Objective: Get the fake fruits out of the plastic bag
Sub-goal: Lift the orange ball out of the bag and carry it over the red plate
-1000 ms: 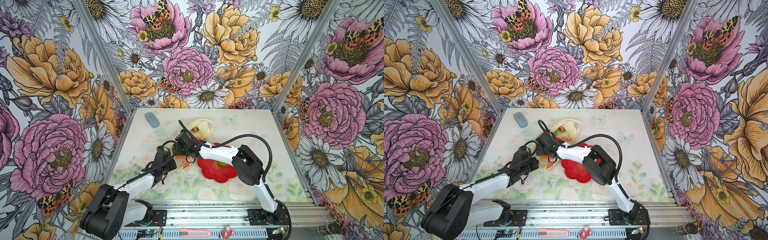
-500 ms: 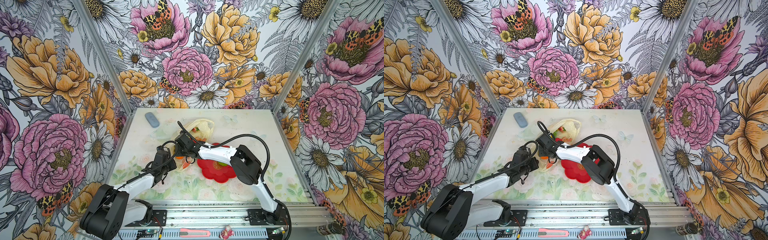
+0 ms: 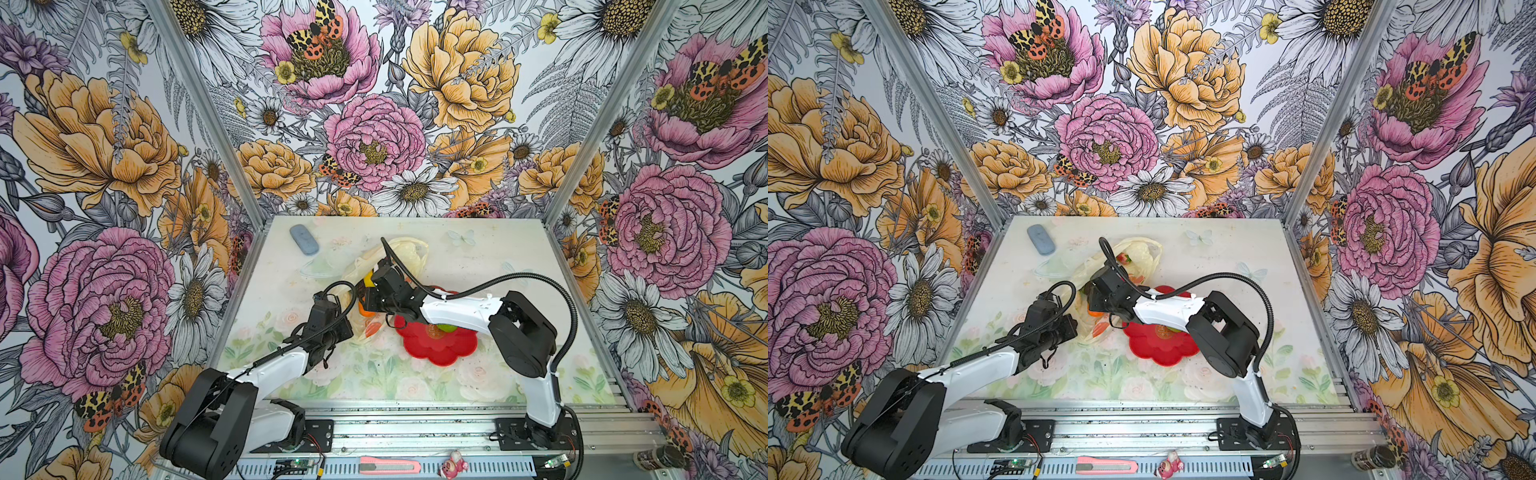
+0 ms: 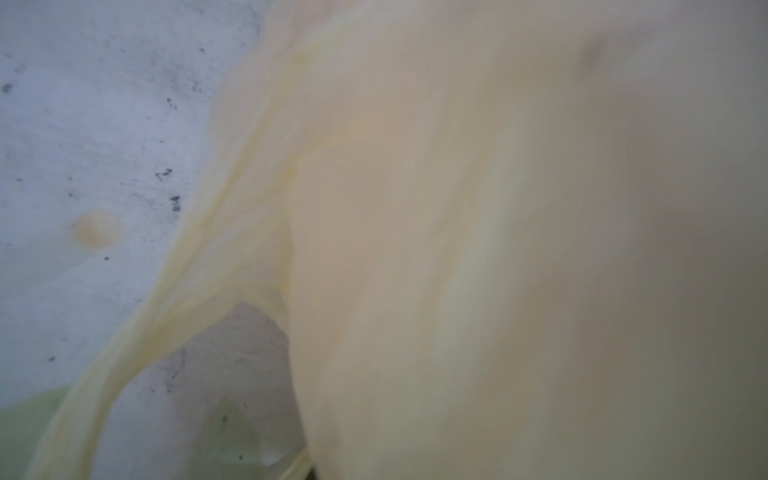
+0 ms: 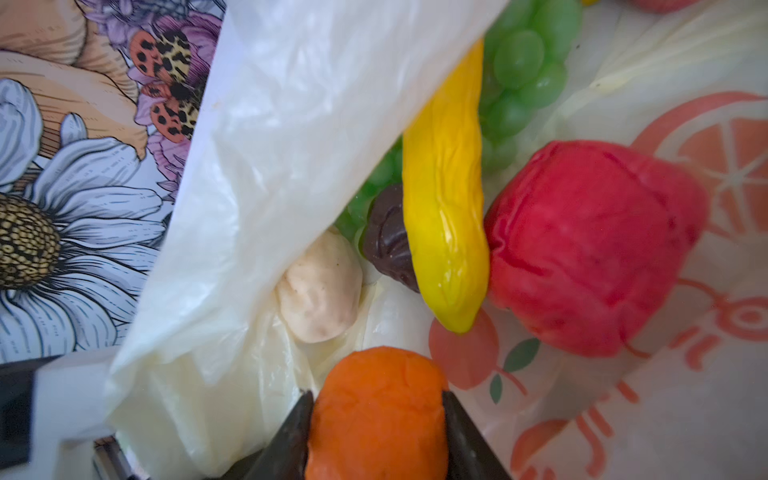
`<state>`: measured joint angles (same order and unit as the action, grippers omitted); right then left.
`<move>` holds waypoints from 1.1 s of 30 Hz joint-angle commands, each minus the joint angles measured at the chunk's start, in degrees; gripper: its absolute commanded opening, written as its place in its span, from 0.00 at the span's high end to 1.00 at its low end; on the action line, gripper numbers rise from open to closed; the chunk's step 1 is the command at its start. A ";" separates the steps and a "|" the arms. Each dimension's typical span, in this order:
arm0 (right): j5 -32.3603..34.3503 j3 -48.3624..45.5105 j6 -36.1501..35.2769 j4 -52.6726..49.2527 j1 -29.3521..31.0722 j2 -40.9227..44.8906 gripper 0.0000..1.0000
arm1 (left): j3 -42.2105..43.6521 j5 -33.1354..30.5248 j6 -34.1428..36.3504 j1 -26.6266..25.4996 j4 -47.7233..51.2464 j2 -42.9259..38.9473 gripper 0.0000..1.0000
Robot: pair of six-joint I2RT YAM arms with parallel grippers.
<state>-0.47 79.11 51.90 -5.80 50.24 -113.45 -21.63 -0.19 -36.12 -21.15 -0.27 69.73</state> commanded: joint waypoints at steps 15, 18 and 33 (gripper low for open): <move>1.86 -28.35 9.96 11.90 -4.53 26.83 0.61 | 0.54 0.21 0.43 0.44 -1.33 -1.26 0.89; 2.74 -32.65 10.78 12.15 -4.47 29.92 0.61 | 0.34 0.19 0.87 0.53 -1.33 -1.24 0.89; 4.99 -45.84 18.56 24.83 -5.43 29.11 0.64 | 0.36 0.47 1.00 0.60 -1.37 -1.15 0.89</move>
<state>2.52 34.17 68.20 13.23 44.58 -82.96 -21.63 -0.19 -36.07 -21.08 -0.30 69.71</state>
